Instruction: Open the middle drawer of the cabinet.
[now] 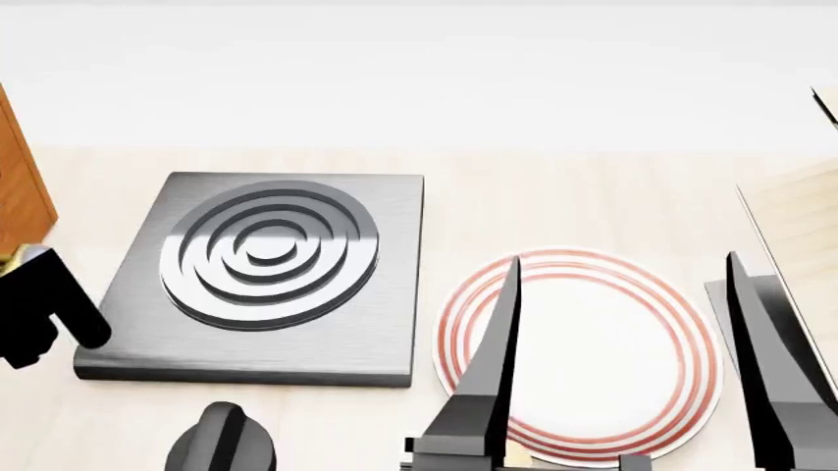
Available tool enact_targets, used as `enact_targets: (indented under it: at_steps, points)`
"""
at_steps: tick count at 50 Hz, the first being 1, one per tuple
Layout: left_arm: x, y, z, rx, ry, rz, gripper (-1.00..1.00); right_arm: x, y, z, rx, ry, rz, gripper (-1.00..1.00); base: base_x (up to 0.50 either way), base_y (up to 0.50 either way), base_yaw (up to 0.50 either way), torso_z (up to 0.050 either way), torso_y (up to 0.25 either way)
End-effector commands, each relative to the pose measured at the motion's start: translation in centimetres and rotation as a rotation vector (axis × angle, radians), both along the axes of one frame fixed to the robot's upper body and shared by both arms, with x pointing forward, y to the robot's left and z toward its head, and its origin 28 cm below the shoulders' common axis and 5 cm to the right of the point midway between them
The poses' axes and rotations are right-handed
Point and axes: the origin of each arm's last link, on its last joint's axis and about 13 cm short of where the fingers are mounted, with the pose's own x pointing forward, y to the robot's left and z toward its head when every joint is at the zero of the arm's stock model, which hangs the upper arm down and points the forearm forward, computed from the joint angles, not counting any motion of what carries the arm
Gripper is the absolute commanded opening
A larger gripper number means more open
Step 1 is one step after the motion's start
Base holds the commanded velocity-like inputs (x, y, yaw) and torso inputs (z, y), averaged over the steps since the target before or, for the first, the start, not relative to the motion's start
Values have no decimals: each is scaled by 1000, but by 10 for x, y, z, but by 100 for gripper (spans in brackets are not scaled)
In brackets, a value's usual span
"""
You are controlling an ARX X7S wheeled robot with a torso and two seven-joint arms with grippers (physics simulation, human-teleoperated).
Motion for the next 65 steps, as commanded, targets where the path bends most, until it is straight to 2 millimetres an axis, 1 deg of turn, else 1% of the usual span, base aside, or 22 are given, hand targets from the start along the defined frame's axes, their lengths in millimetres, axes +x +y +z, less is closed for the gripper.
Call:
enact_targets:
  at_steps: [1, 7, 17, 37, 54, 65]
  points:
    - [7, -6, -1, 14, 21, -13, 100, 0, -3, 0, 1, 4, -17, 100, 0, 0, 0, 0, 0]
    - [8, -2, -4, 13, 33, 9, 100, 0, -3, 1, 1, 1, -19, 100, 0, 0, 0, 0, 0]
    - [10, -3, -3, 11, 37, 16, 100, 0, -3, 1, -2, 3, -19, 100, 0, 0, 0, 0, 0]
    - [14, 7, -9, 10, 30, 93, 100, 0, -3, -1, 0, 11, -17, 100, 0, 0, 0, 0, 0]
    - [18, 9, -3, 23, 20, 105, 100, -1, -3, -1, -5, 8, -16, 100, 0, 0, 0, 0, 0]
    - [18, 10, -4, 44, 27, 113, 100, -1, -3, -1, -3, 6, -15, 100, 0, 0, 0, 0, 0]
